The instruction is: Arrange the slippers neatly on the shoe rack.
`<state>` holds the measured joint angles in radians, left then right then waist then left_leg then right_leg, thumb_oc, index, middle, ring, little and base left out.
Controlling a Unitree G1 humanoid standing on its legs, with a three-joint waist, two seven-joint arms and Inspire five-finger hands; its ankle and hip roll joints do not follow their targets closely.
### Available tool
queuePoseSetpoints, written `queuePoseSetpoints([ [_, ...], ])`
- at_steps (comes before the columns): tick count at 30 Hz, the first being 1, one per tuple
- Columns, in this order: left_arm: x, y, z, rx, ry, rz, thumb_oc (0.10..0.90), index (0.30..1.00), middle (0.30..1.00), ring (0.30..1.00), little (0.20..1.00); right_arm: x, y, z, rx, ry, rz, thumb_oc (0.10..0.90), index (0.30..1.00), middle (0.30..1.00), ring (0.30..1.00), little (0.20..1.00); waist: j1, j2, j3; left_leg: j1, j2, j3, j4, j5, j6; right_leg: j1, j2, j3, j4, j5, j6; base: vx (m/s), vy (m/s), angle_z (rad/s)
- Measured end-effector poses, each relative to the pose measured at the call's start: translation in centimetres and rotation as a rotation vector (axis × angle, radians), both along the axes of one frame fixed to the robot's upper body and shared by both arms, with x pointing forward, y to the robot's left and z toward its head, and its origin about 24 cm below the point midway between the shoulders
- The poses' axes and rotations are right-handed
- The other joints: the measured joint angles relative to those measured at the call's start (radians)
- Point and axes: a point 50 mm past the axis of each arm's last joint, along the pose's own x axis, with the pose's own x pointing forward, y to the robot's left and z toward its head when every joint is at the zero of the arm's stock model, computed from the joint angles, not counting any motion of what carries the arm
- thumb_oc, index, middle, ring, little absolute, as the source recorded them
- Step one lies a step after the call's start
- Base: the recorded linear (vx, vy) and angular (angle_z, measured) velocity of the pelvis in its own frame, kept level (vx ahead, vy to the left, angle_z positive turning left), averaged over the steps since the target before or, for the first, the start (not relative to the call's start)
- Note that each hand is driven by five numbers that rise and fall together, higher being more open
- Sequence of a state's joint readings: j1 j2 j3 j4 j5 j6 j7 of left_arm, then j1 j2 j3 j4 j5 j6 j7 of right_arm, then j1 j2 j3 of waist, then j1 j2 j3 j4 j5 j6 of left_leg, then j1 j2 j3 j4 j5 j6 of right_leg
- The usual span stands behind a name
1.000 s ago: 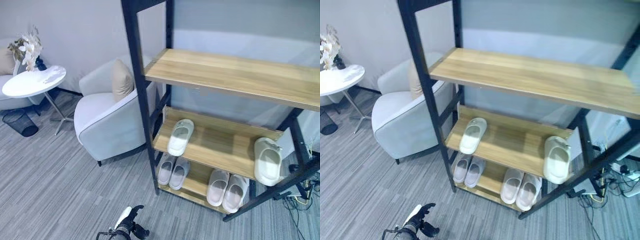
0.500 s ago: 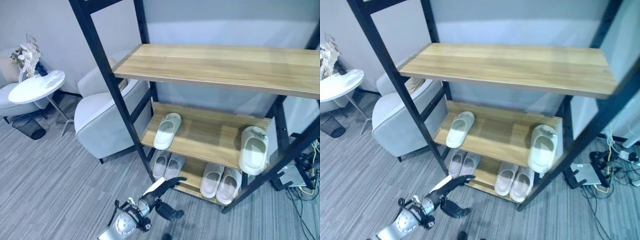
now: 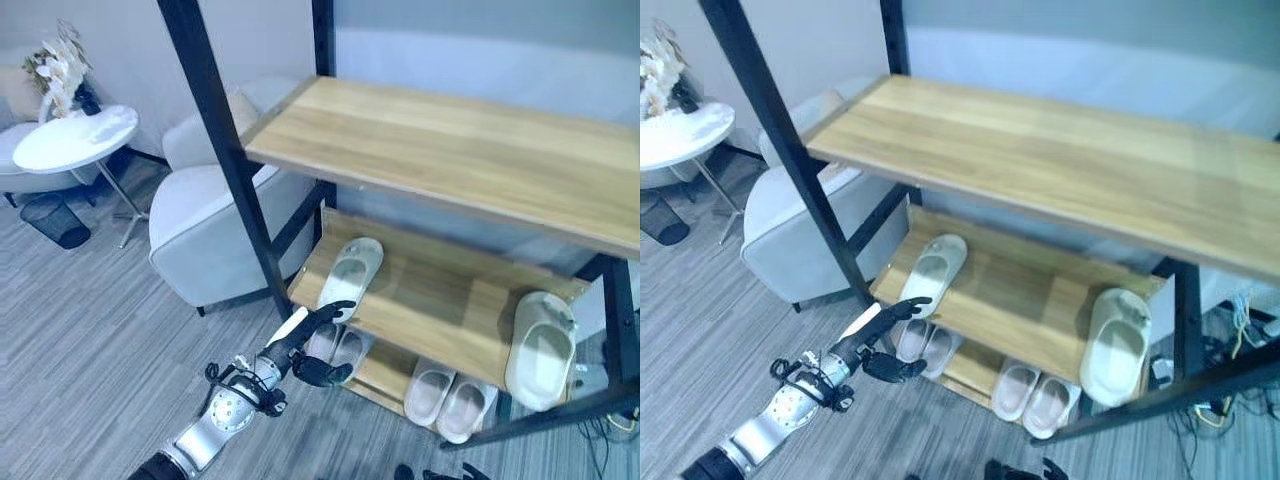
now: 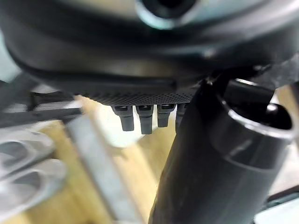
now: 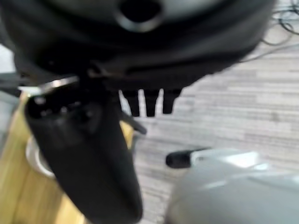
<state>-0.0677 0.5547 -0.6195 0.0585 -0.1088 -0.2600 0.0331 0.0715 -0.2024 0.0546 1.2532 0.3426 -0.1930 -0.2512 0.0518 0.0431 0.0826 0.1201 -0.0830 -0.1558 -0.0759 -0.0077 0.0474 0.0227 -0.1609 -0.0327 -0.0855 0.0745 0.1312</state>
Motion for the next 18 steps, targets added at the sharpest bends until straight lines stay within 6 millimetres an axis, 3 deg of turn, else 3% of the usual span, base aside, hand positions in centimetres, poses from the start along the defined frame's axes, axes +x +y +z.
queuePoseSetpoints([
  [4, 0.3, -1.6, 1.4, -0.079, -0.043, -0.025, 0.8, 0.9, 0.9, 0.9, 0.9, -0.5, -1.3, 0.3, -0.047, 0.018, 0.017, 0.8, 0.9, 0.9, 0.9, 0.9, -0.021, 0.002, -0.021, 0.001, 0.02, 0.008, 0.031, -0.01, -0.027, 0.022, 0.017, -0.018, -0.007, 0.006, -0.005, 0.01, -0.022, -0.01],
  [8, 0.3, -2.3, 2.7, -0.128, -0.085, -0.049, 0.8, 0.9, 0.9, 0.9, 0.9, -1.7, -2.1, 0.4, -0.073, 0.048, 0.009, 0.8, 0.9, 0.9, 0.9, 0.9, -0.027, 0.001, -0.043, 0.003, 0.038, 0.004, 0.0, -0.009, -0.029, 0.016, 0.036, -0.022, -0.007, -0.001, -0.016, 0.0, -0.012, 0.03],
  [12, 0.5, -2.3, 3.4, -0.159, -0.1, -0.037, 0.8, 0.9, 0.9, 0.9, 0.9, -2.1, -1.7, 0.2, -0.061, 0.061, 0.01, 0.8, 0.9, 0.9, 0.9, 0.9, -0.037, 0.002, -0.044, 0.002, 0.042, -0.008, -0.013, -0.009, -0.029, 0.01, 0.038, -0.037, -0.015, -0.001, -0.017, 0.01, -0.01, 0.12],
  [14, 0.7, -2.1, 3.6, -0.136, -0.12, -0.031, 0.8, 0.9, 0.9, 0.9, 0.9, -2.1, -1.0, 0.0, -0.043, 0.061, 0.008, 0.8, 0.9, 0.9, 0.9, 0.9, -0.036, 0.002, -0.045, -0.008, 0.041, -0.008, -0.013, -0.008, -0.029, 0.0, 0.036, -0.042, -0.015, 0.002, -0.02, 0.04, -0.009, 0.05],
  [18, 1.6, -2.0, 4.1, 0.081, -0.31, -0.03, 0.8, 0.9, 0.9, 0.9, 0.9, -2.0, -0.2, -0.2, -0.026, 0.066, 0.047, 0.8, 0.9, 0.9, 0.9, 0.9, -0.038, 0.011, -0.053, -0.024, 0.042, -0.008, -0.013, -0.003, -0.033, -0.016, 0.036, -0.041, -0.015, 0.011, -0.026, 0.02, 0.0, 0.01],
])
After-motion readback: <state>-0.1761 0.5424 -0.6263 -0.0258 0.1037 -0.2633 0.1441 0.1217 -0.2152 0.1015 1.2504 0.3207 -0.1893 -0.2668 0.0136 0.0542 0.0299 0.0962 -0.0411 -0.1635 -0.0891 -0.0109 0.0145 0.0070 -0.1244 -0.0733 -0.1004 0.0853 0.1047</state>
